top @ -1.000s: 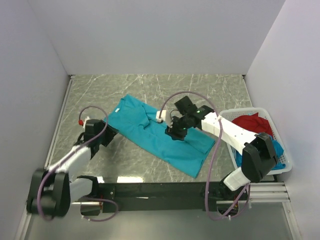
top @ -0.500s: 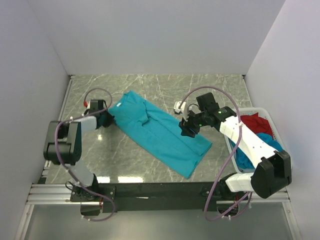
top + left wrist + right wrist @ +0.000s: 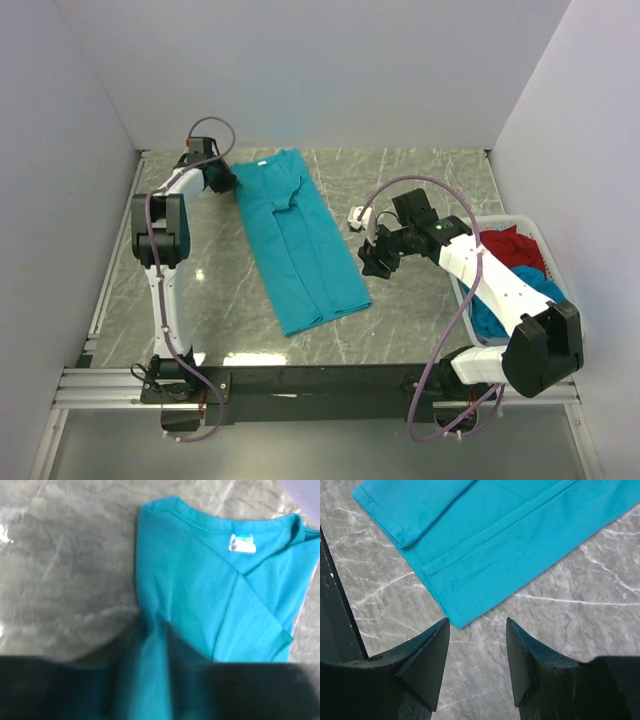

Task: Fold and stack the t-shirts
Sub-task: Fold the tshirt

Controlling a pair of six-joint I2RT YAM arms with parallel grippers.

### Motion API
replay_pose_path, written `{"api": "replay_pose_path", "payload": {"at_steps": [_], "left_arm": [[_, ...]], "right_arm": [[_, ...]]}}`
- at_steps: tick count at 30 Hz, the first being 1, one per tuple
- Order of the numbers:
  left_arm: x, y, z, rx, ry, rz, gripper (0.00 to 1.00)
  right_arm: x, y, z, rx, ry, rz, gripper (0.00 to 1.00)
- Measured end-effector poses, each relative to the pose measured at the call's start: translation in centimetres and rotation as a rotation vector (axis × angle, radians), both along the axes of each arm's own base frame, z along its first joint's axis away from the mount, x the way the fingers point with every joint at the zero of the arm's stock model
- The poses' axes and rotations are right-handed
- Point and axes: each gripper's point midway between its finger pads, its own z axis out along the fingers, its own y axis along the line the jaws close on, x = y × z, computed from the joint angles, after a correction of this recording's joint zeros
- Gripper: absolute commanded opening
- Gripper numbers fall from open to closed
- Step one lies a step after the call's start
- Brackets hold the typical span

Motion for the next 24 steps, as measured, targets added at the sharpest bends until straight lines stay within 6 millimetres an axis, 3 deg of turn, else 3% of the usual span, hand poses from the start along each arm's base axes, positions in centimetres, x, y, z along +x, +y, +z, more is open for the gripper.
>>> {"api": "replay_pose_path", "payload": {"at_steps": [2,4,6,7,10,12,13,14,15,17,18,21,22,24], "left_arm": [[-0.3,0.0,0.5,0.015,0.001,-0.023,0.51],[-1.0,0.5,2.2,0.069,-0.028,-0.045,0.57],[-2.5,1.2,5.0,0.134,-0.069,-0.062,0.81],[-3.5,1.7,7.3,0.172,-0.115,-0.068,0.99],[-6.1,2.6,15.2,0.225,-0.292,-0.055,0.99],[-8.4,2.7,20.6,0.205,-0.44,-0.079,0.91],[-9.6,2.8,23.2,0.187,-0.518,-0.101,0.92],[-10.8,2.8,25.3,0.171,-0.591,-0.131,0.99],[-12.1,2.8,26.8,0.166,-0.643,-0.157,0.99],[-14.2,2.0,27.2,0.182,-0.686,-0.217,0.99],[-15.3,0.8,26.5,0.204,-0.684,-0.265,0.99],[-20.0,-7.3,22.2,0.286,-0.649,-0.543,0.99],[-22.6,-10.5,20.3,0.315,-0.65,-0.672,0.99],[-28.4,-14.7,17.0,0.342,-0.649,-0.903,0.97]], "right_arm": [[0.0,-0.1,-0.2,-0.005,0.005,-0.002,0.56],[0.1,-0.1,-0.3,-0.006,0.002,-0.004,0.56],[0.2,-0.1,-0.2,-0.007,-0.004,-0.007,0.56],[0.3,-0.1,-0.2,-0.006,-0.007,-0.008,0.56],[0.7,-0.2,-0.1,-0.005,-0.026,-0.019,0.56],[0.9,-0.4,-0.1,-0.003,-0.045,-0.033,0.56],[1.0,-0.5,0.0,0.0,-0.055,-0.04,0.56],[0.9,-0.7,0.1,0.005,-0.067,-0.046,0.56],[0.9,-0.9,0.4,0.013,-0.084,-0.054,0.57],[1.0,-1.2,1.1,0.037,-0.126,-0.066,0.6],[1.0,-1.5,1.5,0.053,-0.15,-0.071,0.63],[0.6,-1.9,2.2,0.108,-0.241,-0.03,0.76],[0.0,-2.1,2.0,0.12,-0.277,0.009,0.8],[-1.1,-2.5,0.9,0.119,-0.303,0.071,0.81]]}}
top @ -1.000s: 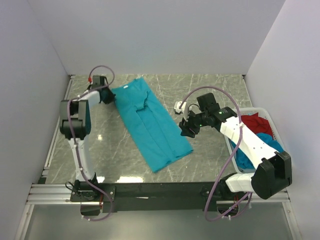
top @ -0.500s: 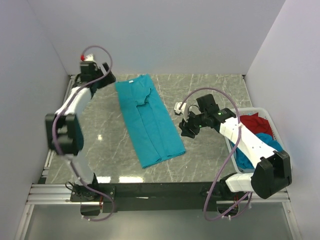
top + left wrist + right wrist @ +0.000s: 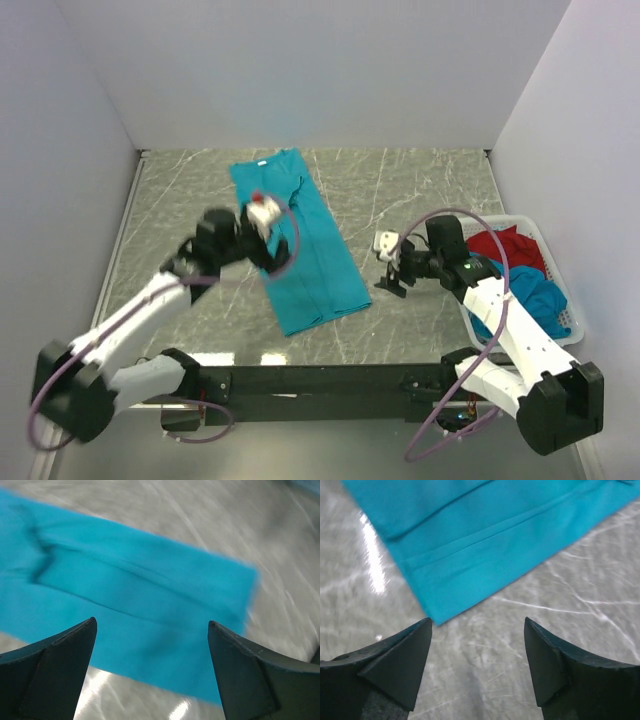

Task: Fold and stack the t-shirts
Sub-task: Fold the tshirt

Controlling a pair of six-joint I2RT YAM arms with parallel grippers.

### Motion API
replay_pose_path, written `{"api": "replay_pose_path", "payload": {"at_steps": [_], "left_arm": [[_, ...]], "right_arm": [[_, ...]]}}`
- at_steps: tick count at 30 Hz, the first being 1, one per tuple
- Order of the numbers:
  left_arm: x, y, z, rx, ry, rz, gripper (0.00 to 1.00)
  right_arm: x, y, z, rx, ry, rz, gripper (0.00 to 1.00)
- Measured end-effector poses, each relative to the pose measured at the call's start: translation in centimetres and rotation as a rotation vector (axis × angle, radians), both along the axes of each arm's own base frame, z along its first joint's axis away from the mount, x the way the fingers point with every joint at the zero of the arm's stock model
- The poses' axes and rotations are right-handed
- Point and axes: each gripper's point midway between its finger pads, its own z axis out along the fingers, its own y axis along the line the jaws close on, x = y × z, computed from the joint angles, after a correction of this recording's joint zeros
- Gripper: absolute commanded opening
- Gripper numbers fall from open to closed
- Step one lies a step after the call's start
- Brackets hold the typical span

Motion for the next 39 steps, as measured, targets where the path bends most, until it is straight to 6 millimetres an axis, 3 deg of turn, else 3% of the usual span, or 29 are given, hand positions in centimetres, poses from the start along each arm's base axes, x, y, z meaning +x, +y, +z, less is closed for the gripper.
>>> {"api": "replay_pose_path", "payload": {"at_steps": [1,3,5,9,14,18,24,28,32,35,39], "left_arm": [[-3.2,-1.4,-1.2,0.046,-0.024,-0.102,0.96],[-7.8,-2.2,-2.5,0.1,-0.075,-0.227,0.92],[-10.7,-2.9,-2.9,0.131,-0.133,-0.308,0.82],[-15.1,-4.9,-5.0,0.2,-0.171,-0.462,0.77],[-18.1,-4.6,-12.4,0.391,-0.086,-0.561,0.64],[-19.0,-4.3,-16.0,0.521,-0.047,-0.608,0.65],[-18.2,-4.3,-18.2,0.62,-0.061,-0.599,0.62],[-17.1,-4.8,-18.2,0.636,-0.105,-0.572,0.48],[-15.7,-4.8,-18.5,0.681,-0.143,-0.527,0.21],[-15.0,-4.5,-18.7,0.716,-0.165,-0.504,0.07],[-14.9,-3.8,-18.6,0.736,-0.181,-0.497,0.01]], "right_arm": [[-0.6,-0.2,-0.7,-0.012,-0.003,0.033,0.81],[-1.4,-0.4,-1.8,-0.035,0.003,0.099,0.81],[-1.8,-0.5,-2.5,-0.052,0.015,0.148,0.81],[-2.5,-0.7,-3.3,-0.077,0.029,0.225,0.81],[-3.0,-0.7,-3.7,-0.086,0.04,0.254,0.81],[-3.1,-0.6,-3.7,-0.084,0.04,0.262,0.8],[-3.4,0.0,-4.5,-0.11,0.046,0.294,0.79],[-3.6,0.5,-5.0,-0.132,0.049,0.315,0.79],[-3.8,0.8,-5.5,-0.154,0.039,0.334,0.79],[-4.1,1.0,-6.0,-0.173,0.027,0.349,0.79],[-4.8,1.3,-7.7,-0.236,-0.027,0.405,0.8]]}}
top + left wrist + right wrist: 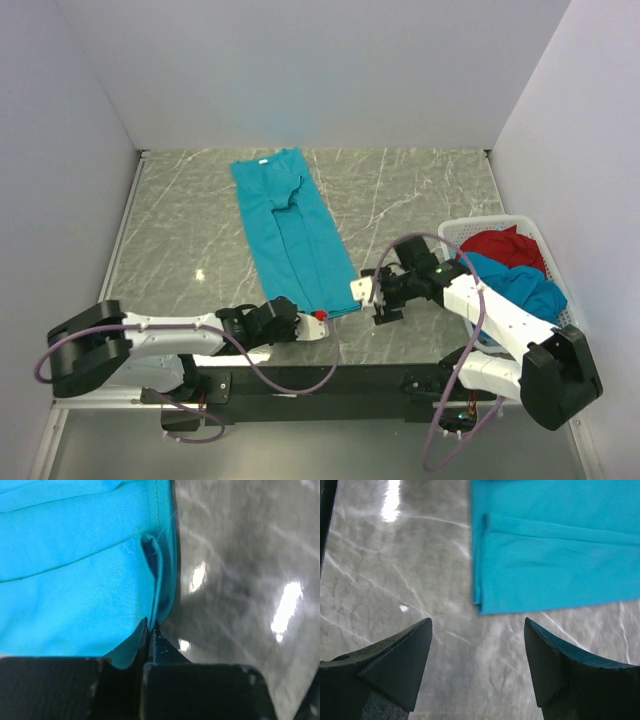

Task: Fold and stack the t-shirts
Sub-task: Fold the tshirt

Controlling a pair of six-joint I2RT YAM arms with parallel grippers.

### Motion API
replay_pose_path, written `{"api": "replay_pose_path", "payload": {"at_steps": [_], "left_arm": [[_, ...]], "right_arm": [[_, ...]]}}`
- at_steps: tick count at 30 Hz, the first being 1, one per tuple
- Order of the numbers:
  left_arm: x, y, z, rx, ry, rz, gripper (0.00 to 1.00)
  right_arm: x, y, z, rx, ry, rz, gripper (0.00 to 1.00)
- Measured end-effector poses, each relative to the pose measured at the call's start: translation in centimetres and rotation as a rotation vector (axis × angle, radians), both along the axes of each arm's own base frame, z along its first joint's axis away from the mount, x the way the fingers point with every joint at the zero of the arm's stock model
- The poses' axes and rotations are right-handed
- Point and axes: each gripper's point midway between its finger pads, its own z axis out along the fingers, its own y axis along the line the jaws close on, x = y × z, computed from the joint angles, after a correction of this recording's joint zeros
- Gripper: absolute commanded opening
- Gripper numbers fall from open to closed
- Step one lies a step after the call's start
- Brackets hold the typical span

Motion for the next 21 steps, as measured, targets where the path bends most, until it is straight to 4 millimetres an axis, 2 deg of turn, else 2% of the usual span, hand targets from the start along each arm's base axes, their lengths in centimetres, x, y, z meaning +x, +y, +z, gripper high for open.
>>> {"api": "replay_pose_path", "payload": {"at_steps": [3,7,12,15,18,21], "left_arm": [[-0.4,1.0,0.7,-0.017,-0.016,-0.008,0.01],[-0.6,1.0,2.0,-0.072,-0.037,-0.017,0.01],[-1.0,1.3,1.1,-0.04,-0.01,-0.027,0.01],[-1.2,1.3,0.9,-0.037,0.003,-0.037,0.01],[-1.4,1.3,1.0,-0.04,0.007,-0.042,0.01],[-1.5,1.2,1.0,-0.043,0.012,-0.047,0.01]], "right_arm": [[-1.4,0.6,-1.8,-0.056,-0.039,0.082,0.79],[-2.2,1.7,-3.7,-0.133,-0.066,0.154,0.74],[-1.8,3.1,-5.1,-0.191,-0.108,0.164,0.72],[-1.3,3.6,-5.7,-0.217,-0.128,0.154,0.67],[-0.1,4.0,-5.9,-0.24,-0.165,0.13,0.6],[1.3,4.5,-6.1,-0.257,-0.214,0.096,0.48]]}}
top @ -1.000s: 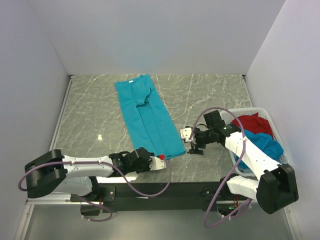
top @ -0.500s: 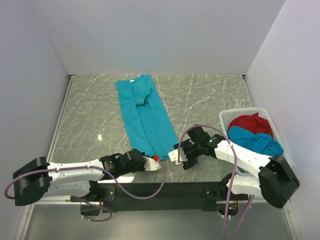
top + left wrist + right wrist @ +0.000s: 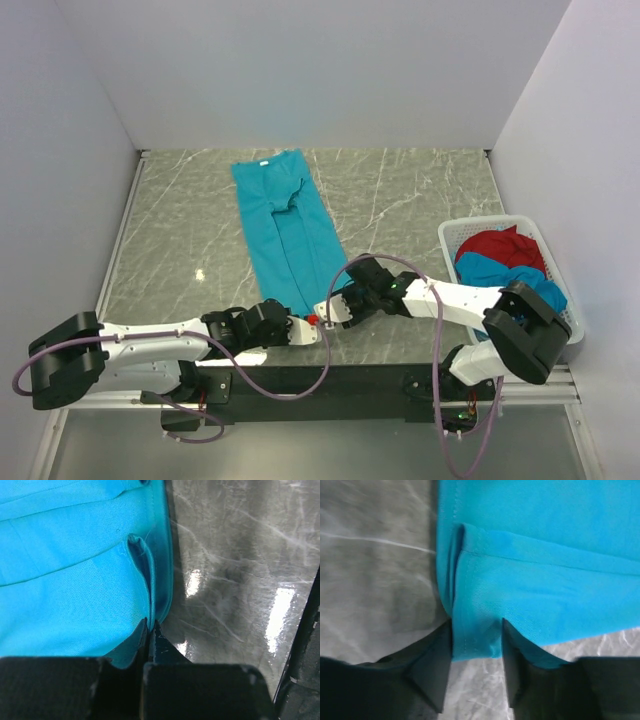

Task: Fold and stack the t-shirts
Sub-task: Fold the tshirt

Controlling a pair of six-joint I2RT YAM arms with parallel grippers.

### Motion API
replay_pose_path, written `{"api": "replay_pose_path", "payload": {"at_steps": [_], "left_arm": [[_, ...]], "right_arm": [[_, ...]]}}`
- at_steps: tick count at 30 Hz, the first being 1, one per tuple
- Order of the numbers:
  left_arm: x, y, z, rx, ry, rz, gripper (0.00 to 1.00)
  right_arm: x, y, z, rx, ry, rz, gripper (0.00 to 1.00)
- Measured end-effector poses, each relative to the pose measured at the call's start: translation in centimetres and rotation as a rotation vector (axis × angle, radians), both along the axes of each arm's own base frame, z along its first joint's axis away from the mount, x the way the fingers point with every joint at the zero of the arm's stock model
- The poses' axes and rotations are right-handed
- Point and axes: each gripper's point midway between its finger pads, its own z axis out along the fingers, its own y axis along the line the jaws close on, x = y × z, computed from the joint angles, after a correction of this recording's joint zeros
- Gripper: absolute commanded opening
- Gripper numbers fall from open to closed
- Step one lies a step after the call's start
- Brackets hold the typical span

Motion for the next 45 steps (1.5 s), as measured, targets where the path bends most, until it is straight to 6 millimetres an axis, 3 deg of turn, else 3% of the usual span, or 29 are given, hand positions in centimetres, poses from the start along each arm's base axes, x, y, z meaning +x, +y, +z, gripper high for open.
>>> {"api": "replay_pose_path", "payload": {"at_steps": [3,7,13,22,27,29,32,38,42,45], "left_arm": [[-0.1,-0.1,0.2,-0.01,0.001,-0.005,0.01],[-0.1,-0.3,0.6,-0.026,-0.002,-0.009,0.01],[-0.5,-0.6,1.3,-0.06,0.005,-0.029,0.0],[-2.7,-1.0,3.2,-0.147,0.064,-0.11,0.0],[-1.9,-1.0,4.5,-0.189,0.023,-0.106,0.0],[-0.5,-0.6,4.5,-0.188,0.009,-0.07,0.0],[2.6,0.6,4.1,-0.174,-0.008,0.013,0.0],[10.9,4.0,4.1,-0.166,-0.058,0.227,0.0],[16.2,4.7,5.1,-0.189,-0.1,0.307,0.0],[19.5,5.2,5.5,-0.2,-0.114,0.353,0.0]], "right_arm": [[0.9,-0.1,-0.2,-0.018,-0.034,-0.026,0.32],[1.3,-0.3,-0.6,-0.036,-0.049,-0.044,0.0],[0.2,-0.4,-0.1,-0.024,-0.014,-0.025,0.0],[-4.0,-0.6,3.9,0.099,0.069,0.065,0.0],[-4.2,-1.0,4.2,0.065,0.145,-0.007,0.0],[-2.7,-0.3,5.0,0.051,0.162,-0.048,0.0],[1.1,1.2,7.0,0.061,0.163,-0.108,0.0],[10.8,3.5,10.3,0.116,0.154,-0.255,0.0],[16.3,5.5,10.7,0.131,0.177,-0.329,0.0],[18.9,6.8,9.7,0.131,0.198,-0.372,0.0]]}}
